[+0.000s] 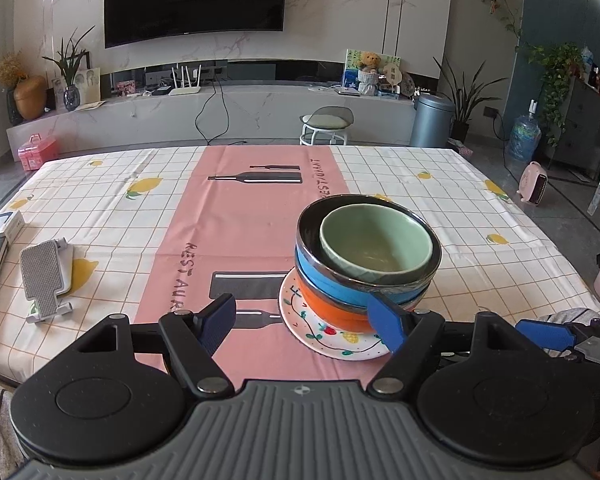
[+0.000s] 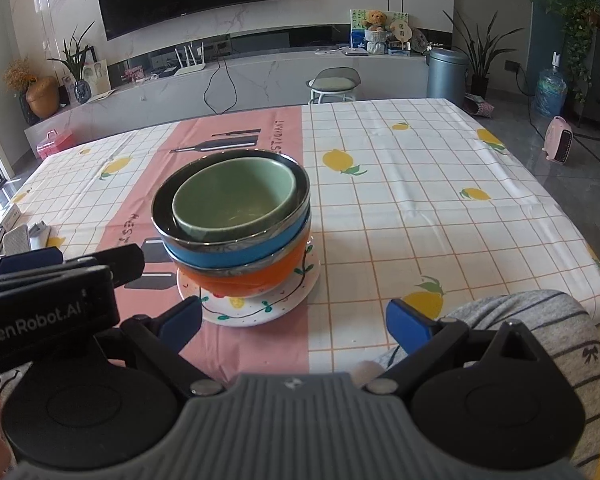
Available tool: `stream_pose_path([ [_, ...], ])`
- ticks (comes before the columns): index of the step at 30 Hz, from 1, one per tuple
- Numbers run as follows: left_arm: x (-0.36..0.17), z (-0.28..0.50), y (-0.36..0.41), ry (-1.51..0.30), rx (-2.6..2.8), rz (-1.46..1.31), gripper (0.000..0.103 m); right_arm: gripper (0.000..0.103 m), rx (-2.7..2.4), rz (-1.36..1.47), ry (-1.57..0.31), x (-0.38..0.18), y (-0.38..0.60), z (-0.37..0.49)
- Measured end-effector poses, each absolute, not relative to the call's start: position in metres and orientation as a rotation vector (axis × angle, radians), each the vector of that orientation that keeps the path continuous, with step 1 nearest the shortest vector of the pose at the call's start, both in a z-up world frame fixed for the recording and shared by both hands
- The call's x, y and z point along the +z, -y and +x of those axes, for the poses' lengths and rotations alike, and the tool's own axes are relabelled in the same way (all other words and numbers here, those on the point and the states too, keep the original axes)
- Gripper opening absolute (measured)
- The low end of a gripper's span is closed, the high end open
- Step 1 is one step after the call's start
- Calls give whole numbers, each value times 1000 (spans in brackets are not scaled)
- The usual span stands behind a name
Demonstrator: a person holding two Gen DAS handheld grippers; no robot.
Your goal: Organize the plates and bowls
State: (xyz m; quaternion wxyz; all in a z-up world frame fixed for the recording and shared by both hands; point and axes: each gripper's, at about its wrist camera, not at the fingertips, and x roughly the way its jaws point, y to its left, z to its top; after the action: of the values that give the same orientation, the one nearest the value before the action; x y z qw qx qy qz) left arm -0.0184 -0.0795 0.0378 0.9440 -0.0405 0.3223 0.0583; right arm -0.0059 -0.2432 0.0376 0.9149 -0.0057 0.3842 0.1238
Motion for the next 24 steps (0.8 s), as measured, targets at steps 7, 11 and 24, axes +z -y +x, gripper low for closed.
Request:
stream_pose_path([
  [7,35,-18,81,-658,128,-80,88,96,252,-8,-808,34,241,-5],
  [11,34,-17,81,-665,137,-85,88,97,254,-3,-815,33,241,-4],
  [24,32,-16,78,-692,143,-101,89,97,259,-5,-820,31,240,-3],
])
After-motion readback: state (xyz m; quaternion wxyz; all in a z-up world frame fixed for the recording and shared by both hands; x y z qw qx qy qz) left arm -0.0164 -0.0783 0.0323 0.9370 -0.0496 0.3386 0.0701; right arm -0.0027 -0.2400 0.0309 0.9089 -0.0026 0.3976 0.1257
